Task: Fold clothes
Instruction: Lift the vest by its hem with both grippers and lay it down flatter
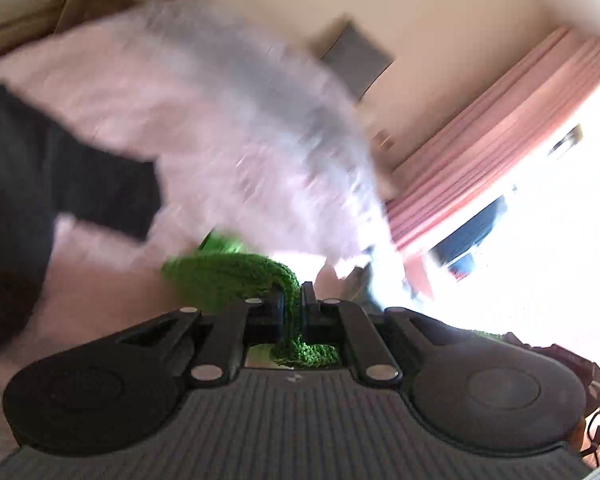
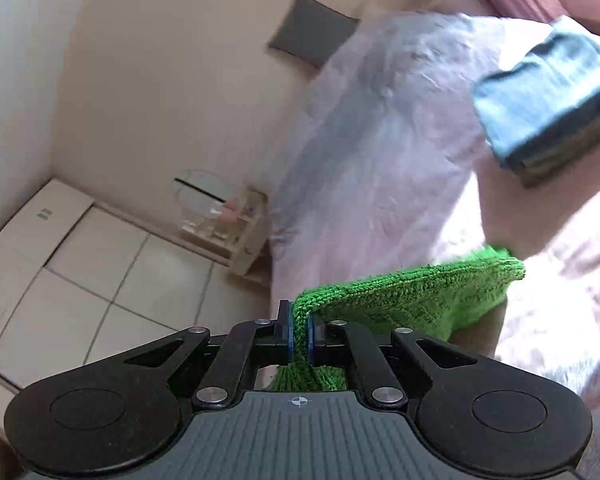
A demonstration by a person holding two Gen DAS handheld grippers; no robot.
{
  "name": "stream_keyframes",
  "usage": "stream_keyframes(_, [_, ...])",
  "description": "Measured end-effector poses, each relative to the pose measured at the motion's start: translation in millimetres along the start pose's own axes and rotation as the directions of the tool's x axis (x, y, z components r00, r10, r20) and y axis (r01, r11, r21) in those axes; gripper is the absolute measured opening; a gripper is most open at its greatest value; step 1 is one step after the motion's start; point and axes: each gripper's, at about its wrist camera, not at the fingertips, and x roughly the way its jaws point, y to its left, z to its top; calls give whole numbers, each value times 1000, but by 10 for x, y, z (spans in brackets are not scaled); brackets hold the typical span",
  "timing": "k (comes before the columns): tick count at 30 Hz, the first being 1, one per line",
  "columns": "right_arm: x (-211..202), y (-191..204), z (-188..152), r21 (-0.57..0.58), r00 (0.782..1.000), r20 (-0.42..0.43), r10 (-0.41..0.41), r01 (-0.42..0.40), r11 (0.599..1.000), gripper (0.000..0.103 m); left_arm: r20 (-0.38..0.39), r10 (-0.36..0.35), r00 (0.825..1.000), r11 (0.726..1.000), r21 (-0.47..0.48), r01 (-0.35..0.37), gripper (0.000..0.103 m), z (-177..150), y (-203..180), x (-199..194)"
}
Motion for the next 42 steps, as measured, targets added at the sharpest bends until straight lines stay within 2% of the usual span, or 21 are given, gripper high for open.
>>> stream_keyframes(2, [-186, 217, 224, -46, 997, 12, 72, -72, 996, 4, 91, -45, 995, 999, 32, 43, 4, 108, -392, -193])
stream_keyframes(5, [-521, 482, 561, -113, 983, 26, 180, -176, 978, 4, 207, -100, 973, 993, 81, 85, 4, 190, -974, -370])
stream_keyframes(8, [-761, 693, 858, -161, 970, 25, 243, -236, 958, 4, 276, -130, 952, 988, 114, 102, 4, 271, -1404, -427])
stream_keyframes(9, [-758, 728, 944, -170, 970, 25, 241, -234, 957, 4, 286, -130, 949, 988, 118, 100, 4, 287, -1495, -409])
stream_keyframes(12, [-633, 748, 1183, -155, 977, 13, 213, -208, 966, 4, 276, -95, 956, 993, 93, 72, 4, 317, -1631, -266])
stream_keyframes(18, [-163, 470, 1474, -55, 990, -30, 137, -138, 989, 4, 215, 2, 977, 1000, 8, -4, 4, 388, -1423, 203])
stream_keyframes(20, [-75, 416, 1542, -29, 991, -25, 135, -135, 990, 4, 214, -2, 977, 1000, -2, 3, 4, 424, -1371, 217])
stream_keyframes(23, [-80, 517, 1665, -62, 983, 4, 181, -181, 982, 4, 244, -26, 969, 999, 39, 17, 4, 515, -1471, 152])
stream_keyframes(27, [-334, 702, 1769, -113, 964, 41, 263, -257, 960, 4, 297, -82, 951, 993, 104, 53, 4, 509, -1707, -83])
stream_keyframes(30, [-519, 694, 1714, -132, 959, 40, 282, -274, 953, 4, 289, -102, 952, 989, 136, 64, 4, 267, -1770, -260])
stream_keyframes(33, [-700, 429, 1487, -143, 977, -40, 209, -213, 967, 5, 218, -55, 974, 993, 114, 31, 4, -259, -1652, -345])
stream_keyframes(35, [-785, 65, 1222, -136, 987, -138, 81, -100, 986, 5, 115, 34, 993, 996, 78, -43, 5, -762, -1450, -326])
stream_keyframes(36, [-826, -139, 1070, -135, 982, -191, 7, -33, 990, 5, 60, 78, 995, 995, 62, -82, 6, -1015, -1346, -314])
stream_keyframes(37, [-864, -349, 914, -134, 967, -244, -68, 36, 990, 5, -9, 148, 989, 989, 18, -148, 7, -1268, -1195, -281])
stream_keyframes(38, [-879, -614, 721, -123, 938, -311, -153, 120, 985, 10, -82, 217, 973, 975, -25, -220, 7, -1522, -1037, -244])
stream_keyframes(39, [-896, -882, 527, -117, 896, -377, -236, 206, 971, 27, -155, 298, 942, 949, -60, -310, 6, -1776, -863, -223])
stream_keyframes(40, [-929, -1168, 325, -104, 842, -432, -324, 310, 945, 45, -228, 375, 899, 911, -86, -402, 6, -2031, -687, -203])
stream_keyframes(41, [-971, -1428, 151, -96, 787, -479, -388, 393, 915, 48, -286, 440, 851, 873, -87, -480, 6, -2232, -556, -199])
stream_keyframes(42, [-1015, -1641, 5, -98, 741, -514, -433, 450, 888, 48, -326, 478, 815, 846, -79, -528, 6, -2377, -474, -203])
